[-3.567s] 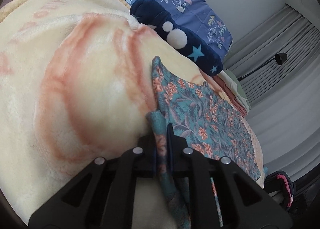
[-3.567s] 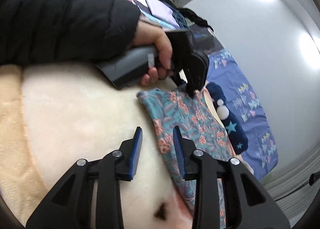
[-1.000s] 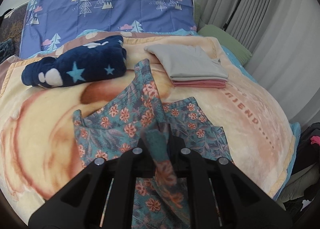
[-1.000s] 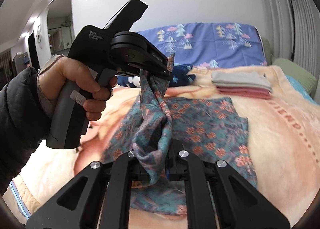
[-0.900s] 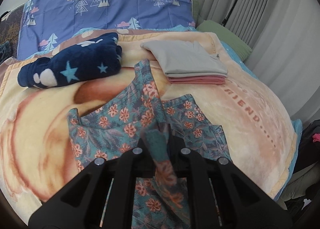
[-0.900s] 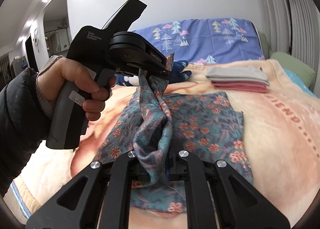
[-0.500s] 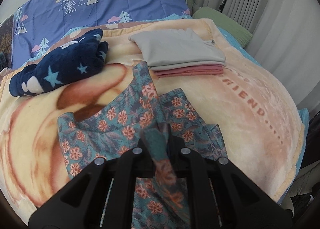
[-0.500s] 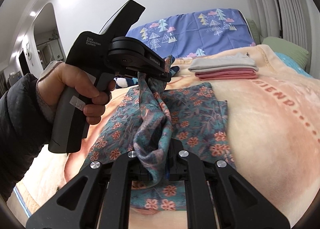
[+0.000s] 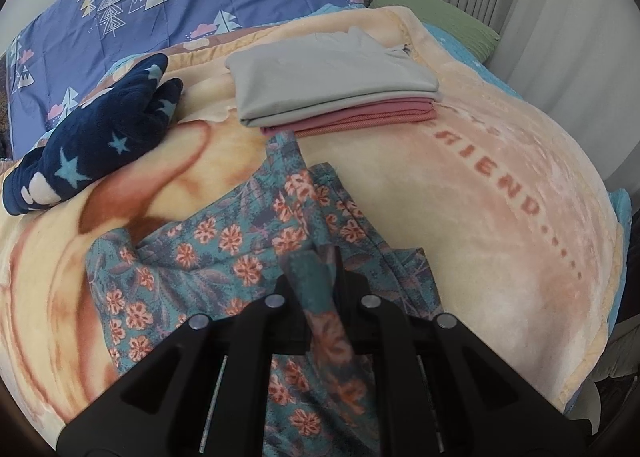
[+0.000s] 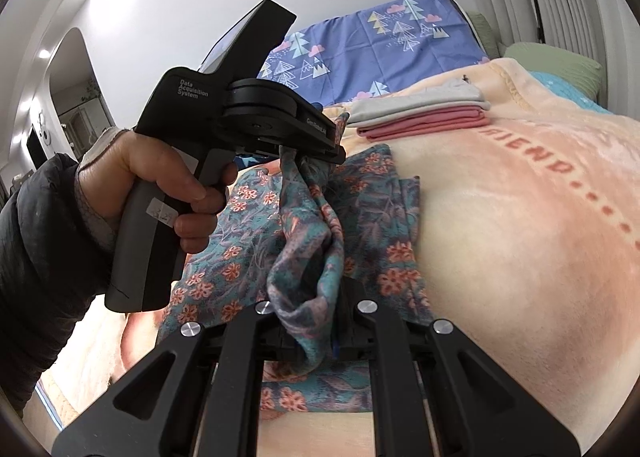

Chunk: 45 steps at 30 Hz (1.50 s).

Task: Fold small clothes

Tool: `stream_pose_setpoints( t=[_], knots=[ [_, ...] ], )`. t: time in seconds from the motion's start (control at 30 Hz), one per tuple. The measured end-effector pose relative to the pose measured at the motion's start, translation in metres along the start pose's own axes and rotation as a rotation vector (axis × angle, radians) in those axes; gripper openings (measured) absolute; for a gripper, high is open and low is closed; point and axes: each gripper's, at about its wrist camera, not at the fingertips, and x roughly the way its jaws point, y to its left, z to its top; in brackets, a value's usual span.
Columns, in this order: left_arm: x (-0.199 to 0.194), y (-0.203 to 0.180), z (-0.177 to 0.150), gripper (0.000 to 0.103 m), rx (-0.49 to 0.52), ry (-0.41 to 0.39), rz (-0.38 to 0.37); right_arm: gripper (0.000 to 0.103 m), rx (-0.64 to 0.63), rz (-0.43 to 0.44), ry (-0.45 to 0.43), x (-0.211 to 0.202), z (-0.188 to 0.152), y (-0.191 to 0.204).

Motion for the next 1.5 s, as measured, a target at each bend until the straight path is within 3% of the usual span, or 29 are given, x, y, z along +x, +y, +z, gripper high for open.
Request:
stream_pose_setpoints(
  t=[0.3,0.73,0.8,0.87,1.07,1.3,1.5],
  knots=[
    [0.024,-0.021,-0.001,0.007,0.061,0.039,0.04,0.01,0.042,0.0,0.022,0.002,-0.003,-0.014],
    [0.032,-0.026,-0.001,0.008,0.058,0.029,0.04,0.01,0.08,0.007,0.03,0.004,-0.002,-0.021],
    [0.033,-0.027,-0.001,0.016,0.057,0.027,0.022,0.01,0.092,0.01,0.04,0.005,-0.002,-0.024],
    [0.03,-0.029,-0.002,0.037,0.056,0.02,0.002,0.01,0.1,0.012,0.048,0.006,-0.002,-0.025],
    [0.004,-0.038,-0.008,0.058,0.135,-0.051,0.024,0.01,0.115,0.012,0.063,0.008,-0.001,-0.027],
    [-0.016,-0.025,-0.019,0.064,0.137,-0.093,0.075,0.01,0.126,0.01,0.079,0.009,-0.001,-0.029],
    [-0.064,-0.013,-0.065,0.075,0.154,-0.189,0.113,0.01,0.158,0.034,0.107,0.01,0.001,-0.035]
  ],
)
